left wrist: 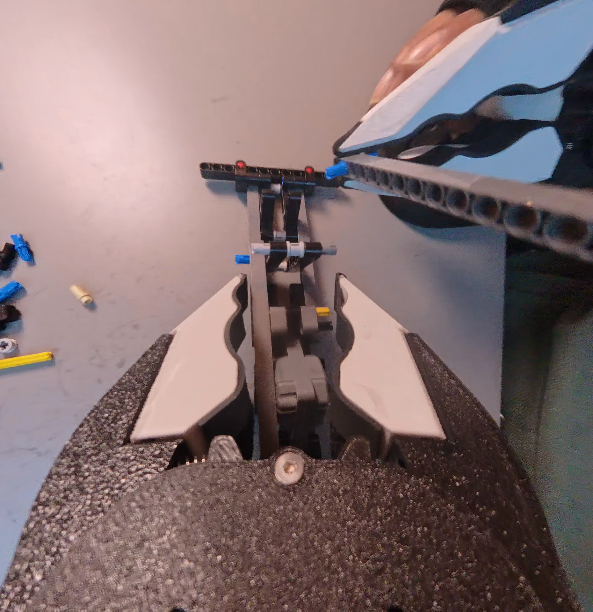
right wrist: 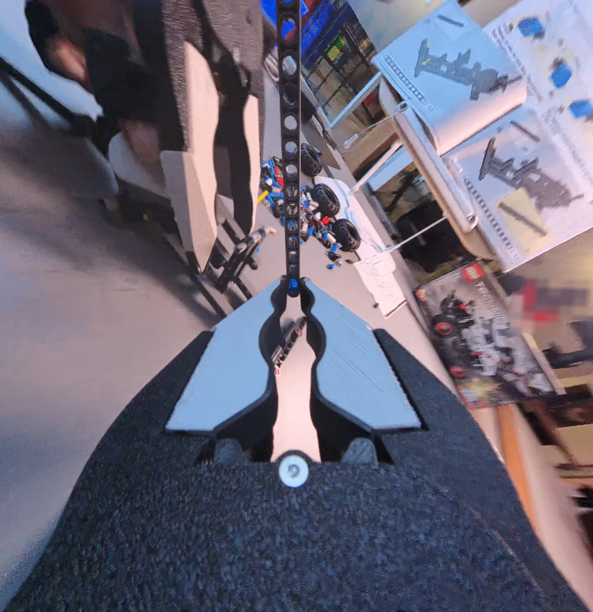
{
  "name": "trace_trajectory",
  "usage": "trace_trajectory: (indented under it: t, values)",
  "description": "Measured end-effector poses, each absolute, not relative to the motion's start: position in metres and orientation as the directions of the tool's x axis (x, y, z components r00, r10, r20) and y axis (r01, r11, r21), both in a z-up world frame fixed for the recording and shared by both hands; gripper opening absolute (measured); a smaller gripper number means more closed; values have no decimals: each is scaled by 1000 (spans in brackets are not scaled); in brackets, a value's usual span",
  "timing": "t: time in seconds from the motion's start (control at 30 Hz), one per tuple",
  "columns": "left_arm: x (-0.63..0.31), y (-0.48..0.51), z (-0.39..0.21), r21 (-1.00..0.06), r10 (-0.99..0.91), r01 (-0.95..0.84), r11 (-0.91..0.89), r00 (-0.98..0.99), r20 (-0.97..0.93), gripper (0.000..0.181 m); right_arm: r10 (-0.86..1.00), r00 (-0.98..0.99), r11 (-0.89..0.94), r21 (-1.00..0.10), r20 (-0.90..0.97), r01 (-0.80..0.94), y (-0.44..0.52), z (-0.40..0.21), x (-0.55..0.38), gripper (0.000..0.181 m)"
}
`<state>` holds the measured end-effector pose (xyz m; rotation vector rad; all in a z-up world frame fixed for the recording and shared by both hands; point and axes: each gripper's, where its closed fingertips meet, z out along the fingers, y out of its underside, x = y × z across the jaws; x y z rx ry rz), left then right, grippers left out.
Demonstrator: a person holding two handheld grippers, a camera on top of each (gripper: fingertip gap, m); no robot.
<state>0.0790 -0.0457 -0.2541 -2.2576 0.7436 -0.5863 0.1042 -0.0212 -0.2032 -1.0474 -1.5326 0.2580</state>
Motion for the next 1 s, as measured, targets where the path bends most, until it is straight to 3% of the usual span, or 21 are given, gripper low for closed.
trace_trajectory:
  t: [0.17,0.3,0.4,0.5,0.7,1.0]
  values:
    - [66,-53,-197,-840,-697,-213,-499,675,243,55,975,5,206,-919,221,337,-30,-191,101,6]
    - [62,-58,-161,-920,-766,-141,-364,607,210,52,980,-195,-4,-980,-43,198,-51,-155,86,6]
    - [63,-64,-139,-957,-808,-68,-284,555,200,40,917,-349,-174,-980,-196,92,-63,-122,75,6]
    - [58,-70,-118,-972,-828,59,-227,513,225,23,865,-452,-205,-976,-216,76,-72,-112,65,6]
    - [48,-78,-116,-966,-842,141,-217,473,259,7,835,-509,-177,-978,-209,111,-78,-123,41,6]
    - [39,-72,-134,-962,-816,100,-255,511,269,4,826,-531,-143,-981,-191,131,-74,-140,29,7]
